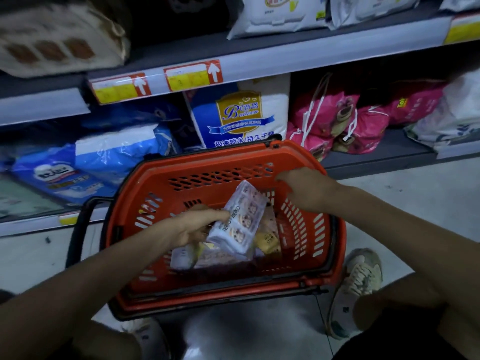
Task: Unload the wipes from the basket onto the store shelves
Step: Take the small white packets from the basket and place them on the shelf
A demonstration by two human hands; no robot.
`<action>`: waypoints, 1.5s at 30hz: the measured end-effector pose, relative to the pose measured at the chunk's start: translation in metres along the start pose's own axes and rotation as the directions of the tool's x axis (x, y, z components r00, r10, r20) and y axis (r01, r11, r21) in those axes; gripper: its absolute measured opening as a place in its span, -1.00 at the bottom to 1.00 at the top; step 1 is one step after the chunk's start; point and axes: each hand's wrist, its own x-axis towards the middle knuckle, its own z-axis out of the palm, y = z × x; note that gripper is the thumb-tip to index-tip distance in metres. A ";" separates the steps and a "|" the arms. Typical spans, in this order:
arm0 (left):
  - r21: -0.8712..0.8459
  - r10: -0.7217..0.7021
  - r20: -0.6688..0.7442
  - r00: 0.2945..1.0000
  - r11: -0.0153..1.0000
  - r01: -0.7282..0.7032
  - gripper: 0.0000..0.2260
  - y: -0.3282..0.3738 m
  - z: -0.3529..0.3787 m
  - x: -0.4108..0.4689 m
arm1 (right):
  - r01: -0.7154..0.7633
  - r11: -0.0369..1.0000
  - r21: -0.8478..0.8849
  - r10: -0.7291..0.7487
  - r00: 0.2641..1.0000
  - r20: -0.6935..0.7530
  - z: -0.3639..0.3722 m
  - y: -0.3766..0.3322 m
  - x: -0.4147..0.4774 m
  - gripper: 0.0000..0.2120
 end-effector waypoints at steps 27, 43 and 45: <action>-0.123 0.646 -0.281 0.710 0.709 -0.694 -0.80 0.020 0.022 -0.085 | -0.121 -0.165 0.979 0.128 0.982 0.143 0.018 -0.091 0.001 -0.41; -0.203 0.583 -0.390 0.713 0.701 -0.683 -0.80 0.028 0.009 -0.096 | -0.010 -0.196 0.981 0.016 1.000 0.013 0.001 -0.072 -0.016 -0.62; -0.189 0.588 -0.348 0.730 0.719 -0.669 -0.79 0.030 0.011 -0.097 | 0.032 -0.092 0.995 0.057 0.998 -0.027 0.000 -0.074 -0.014 -0.51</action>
